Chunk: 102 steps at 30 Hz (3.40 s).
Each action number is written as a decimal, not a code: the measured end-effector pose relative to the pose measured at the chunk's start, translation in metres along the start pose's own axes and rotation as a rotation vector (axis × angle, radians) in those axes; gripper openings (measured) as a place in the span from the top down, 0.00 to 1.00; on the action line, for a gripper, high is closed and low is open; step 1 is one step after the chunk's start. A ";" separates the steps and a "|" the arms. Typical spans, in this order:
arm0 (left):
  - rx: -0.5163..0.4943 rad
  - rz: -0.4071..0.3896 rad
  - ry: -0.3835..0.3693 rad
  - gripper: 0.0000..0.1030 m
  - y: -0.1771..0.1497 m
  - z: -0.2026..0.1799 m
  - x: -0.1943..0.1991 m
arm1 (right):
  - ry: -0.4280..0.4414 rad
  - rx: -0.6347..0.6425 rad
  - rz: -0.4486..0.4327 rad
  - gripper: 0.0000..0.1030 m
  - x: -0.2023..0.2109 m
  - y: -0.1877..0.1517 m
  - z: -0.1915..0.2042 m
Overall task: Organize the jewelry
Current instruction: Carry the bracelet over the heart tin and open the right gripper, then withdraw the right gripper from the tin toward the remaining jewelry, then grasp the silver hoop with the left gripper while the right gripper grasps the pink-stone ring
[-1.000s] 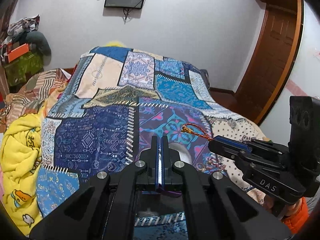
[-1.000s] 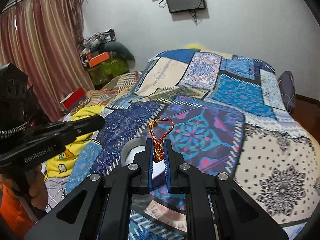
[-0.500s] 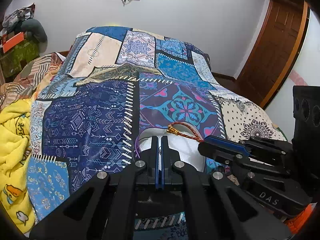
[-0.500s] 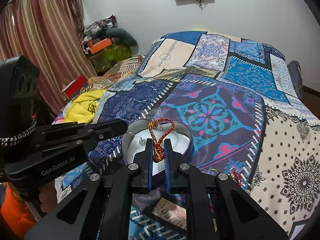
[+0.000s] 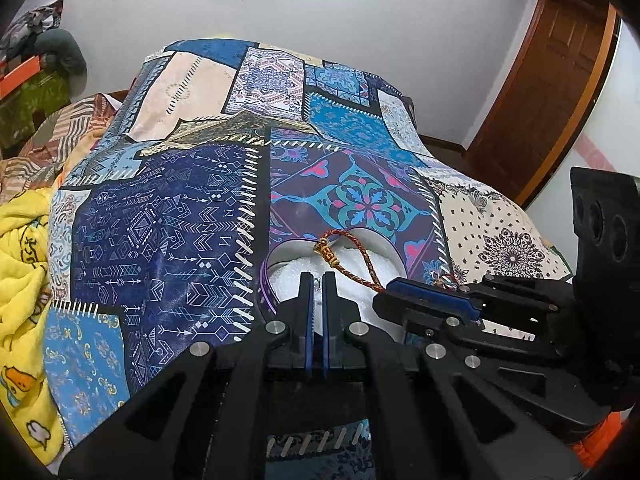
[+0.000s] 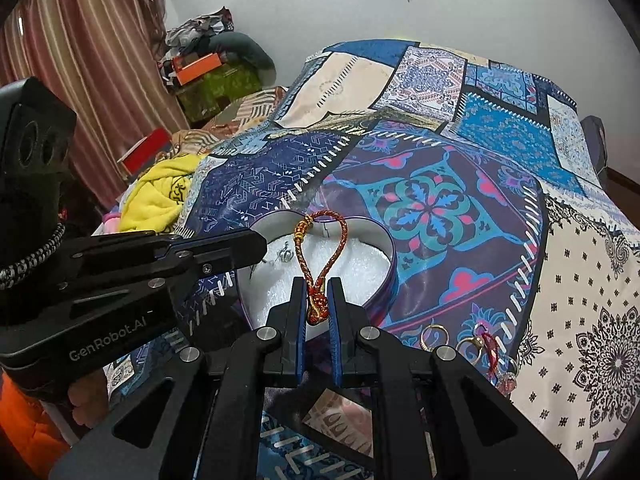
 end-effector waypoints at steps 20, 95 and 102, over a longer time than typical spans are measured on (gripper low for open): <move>0.047 -0.037 0.105 0.64 0.005 0.015 0.027 | -0.062 0.046 -0.003 0.50 0.013 -0.001 0.010; -0.166 0.163 -0.006 0.78 -0.042 -0.108 -0.058 | -0.129 -0.144 0.072 0.89 0.037 -0.055 -0.106; -0.150 0.161 -0.018 0.80 -0.041 -0.106 -0.054 | -0.132 -0.142 0.051 0.90 0.045 -0.056 -0.103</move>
Point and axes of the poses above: each gripper's, at about its wrist camera, not at the fingertips, and x roughly against the way its jaws point, z to its left, y to its top, the point moved 4 cm from there along -x, roughly the way its jaws point, and after that the axes turned 2 degrees about y, right-handed, at the moved point
